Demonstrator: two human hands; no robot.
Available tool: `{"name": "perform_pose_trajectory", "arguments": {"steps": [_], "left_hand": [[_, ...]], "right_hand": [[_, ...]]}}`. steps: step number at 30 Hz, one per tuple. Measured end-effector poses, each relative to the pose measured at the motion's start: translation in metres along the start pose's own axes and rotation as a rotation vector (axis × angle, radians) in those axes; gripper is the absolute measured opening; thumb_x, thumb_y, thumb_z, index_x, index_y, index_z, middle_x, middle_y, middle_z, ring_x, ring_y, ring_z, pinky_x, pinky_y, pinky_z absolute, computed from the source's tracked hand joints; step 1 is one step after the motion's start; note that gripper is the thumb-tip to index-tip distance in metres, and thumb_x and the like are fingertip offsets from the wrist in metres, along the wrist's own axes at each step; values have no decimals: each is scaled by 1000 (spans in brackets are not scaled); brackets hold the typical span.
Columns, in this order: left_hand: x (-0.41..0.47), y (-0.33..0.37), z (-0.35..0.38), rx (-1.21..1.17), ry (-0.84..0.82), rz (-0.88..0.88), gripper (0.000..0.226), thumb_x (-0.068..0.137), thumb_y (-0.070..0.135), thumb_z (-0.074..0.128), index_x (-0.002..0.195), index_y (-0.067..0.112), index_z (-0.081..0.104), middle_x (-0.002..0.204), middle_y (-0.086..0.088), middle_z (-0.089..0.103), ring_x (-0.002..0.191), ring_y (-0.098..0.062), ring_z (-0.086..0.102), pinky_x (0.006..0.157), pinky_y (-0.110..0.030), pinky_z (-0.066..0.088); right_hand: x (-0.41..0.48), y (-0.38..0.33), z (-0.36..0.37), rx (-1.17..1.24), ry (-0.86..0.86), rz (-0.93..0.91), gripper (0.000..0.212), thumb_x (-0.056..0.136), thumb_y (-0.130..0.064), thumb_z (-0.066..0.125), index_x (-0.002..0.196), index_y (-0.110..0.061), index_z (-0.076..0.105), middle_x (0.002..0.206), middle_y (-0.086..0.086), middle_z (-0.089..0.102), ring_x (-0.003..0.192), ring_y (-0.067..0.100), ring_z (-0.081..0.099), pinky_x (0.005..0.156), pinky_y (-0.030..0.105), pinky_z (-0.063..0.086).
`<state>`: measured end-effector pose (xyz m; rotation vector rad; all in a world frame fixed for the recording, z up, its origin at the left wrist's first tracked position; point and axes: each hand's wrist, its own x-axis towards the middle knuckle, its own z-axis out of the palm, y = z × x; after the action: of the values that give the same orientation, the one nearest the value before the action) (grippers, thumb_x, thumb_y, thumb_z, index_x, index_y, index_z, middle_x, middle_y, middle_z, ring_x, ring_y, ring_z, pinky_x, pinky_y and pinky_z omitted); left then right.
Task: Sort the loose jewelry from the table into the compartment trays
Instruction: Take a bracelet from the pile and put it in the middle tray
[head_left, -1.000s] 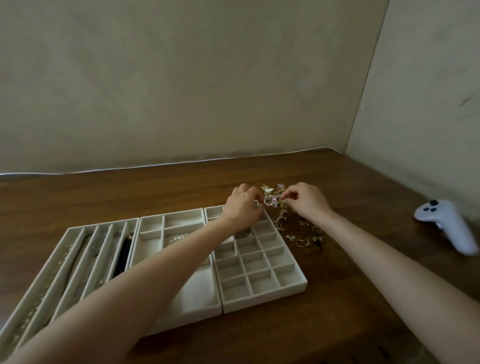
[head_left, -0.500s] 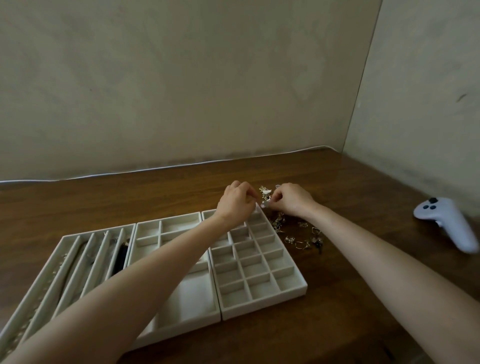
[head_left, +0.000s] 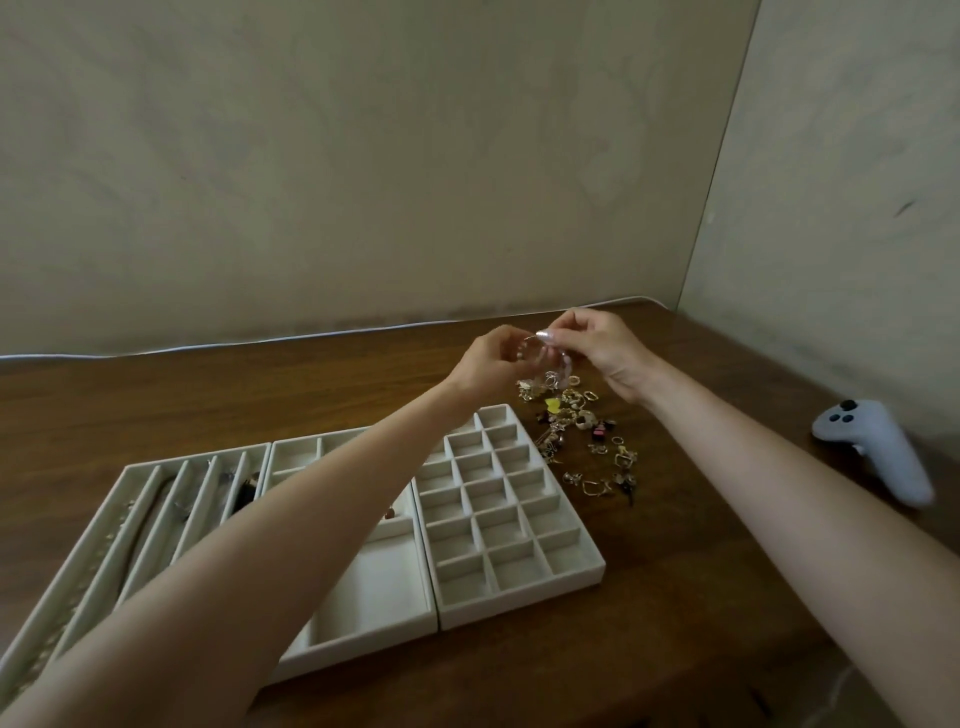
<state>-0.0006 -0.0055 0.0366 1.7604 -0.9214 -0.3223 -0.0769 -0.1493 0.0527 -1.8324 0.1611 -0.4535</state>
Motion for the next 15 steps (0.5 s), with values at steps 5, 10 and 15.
{"name": "perform_pose_trajectory", "arguments": {"steps": [5, 10, 15], "left_hand": [[-10, -1, -13, -92, 63, -27, 15, 90, 17, 59, 98, 5, 65, 87, -8, 67, 78, -18, 63, 77, -33, 54], [-18, 4, -27, -379, 130, -111, 15, 95, 20, 53, 85, 10, 59, 68, 1, 58, 55, -8, 54, 50, -20, 48], [-28, 8, -41, -380, 2, -167, 25, 94, 25, 52, 72, 15, 53, 58, 3, 53, 44, -7, 42, 41, -18, 33]], "right_hand": [[-3, 0, 0, 53, -58, 22, 11, 81, -9, 69, 91, -6, 66, 72, 4, 66, 50, 7, 53, 48, 16, 45], [-8, -4, 7, 39, -111, 63, 12, 82, -4, 66, 94, -5, 69, 76, 5, 66, 50, 3, 51, 47, 13, 42], [-9, -14, 18, 90, -81, 65, 5, 84, -8, 66, 86, -4, 66, 75, 6, 64, 54, 9, 53, 46, 16, 42]]}}
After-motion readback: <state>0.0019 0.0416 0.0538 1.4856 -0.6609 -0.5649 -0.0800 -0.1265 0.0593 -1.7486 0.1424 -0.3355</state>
